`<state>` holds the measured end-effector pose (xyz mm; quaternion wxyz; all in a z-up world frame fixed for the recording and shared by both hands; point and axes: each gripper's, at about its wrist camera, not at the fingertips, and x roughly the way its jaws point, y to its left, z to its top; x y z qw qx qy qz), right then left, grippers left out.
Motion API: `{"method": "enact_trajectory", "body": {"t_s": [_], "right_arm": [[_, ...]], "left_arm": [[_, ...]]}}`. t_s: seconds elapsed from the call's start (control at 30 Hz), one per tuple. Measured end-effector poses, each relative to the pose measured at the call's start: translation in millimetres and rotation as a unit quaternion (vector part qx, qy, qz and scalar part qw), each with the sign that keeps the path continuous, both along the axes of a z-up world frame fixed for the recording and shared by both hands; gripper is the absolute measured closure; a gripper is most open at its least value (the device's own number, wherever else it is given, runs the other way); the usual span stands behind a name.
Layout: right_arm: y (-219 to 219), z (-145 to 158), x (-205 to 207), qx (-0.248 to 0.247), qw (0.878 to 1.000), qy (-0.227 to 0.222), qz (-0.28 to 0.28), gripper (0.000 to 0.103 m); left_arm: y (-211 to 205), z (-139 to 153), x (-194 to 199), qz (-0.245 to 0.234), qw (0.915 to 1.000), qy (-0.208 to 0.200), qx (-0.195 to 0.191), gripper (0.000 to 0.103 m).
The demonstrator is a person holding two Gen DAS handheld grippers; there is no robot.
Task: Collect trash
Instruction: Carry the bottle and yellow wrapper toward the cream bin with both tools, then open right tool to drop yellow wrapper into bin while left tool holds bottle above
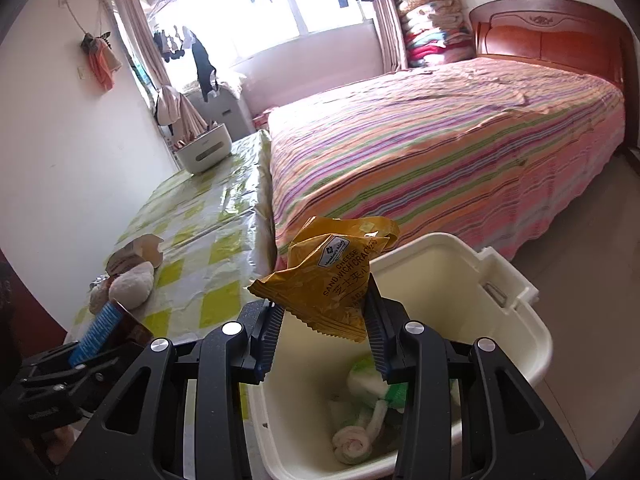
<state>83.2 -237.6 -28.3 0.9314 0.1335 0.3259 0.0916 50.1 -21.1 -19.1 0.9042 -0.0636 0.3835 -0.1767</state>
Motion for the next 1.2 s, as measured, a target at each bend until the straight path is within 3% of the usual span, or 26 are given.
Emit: {"method": "enact_trajectory", "body": {"t_s": [0.4, 0.6, 0.97, 1.2], "right_arm": [[-5, -7, -27, 0.006, 1.000, -0.004, -0.001, 0.066], [-24, -8, -32, 0.027, 1.000, -0.003, -0.007, 0.066], [-50, -5, -44, 0.003, 0.999, -0.024, -0.043, 0.066], [-55, -9, -40, 0.014, 0.999, -0.017, -0.038, 0.066]], "left_arm": [[-31, 23, -15, 0.024, 0.9995, -0.021, -0.002, 0.062], [-51, 19, -14, 0.027, 0.9996, -0.010, 0.002, 0.062], [-82, 10, -12, 0.024, 0.9997, -0.003, 0.008, 0.062], [-97, 8, -14, 0.026, 0.9993, -0.003, 0.027, 0.062]]}}
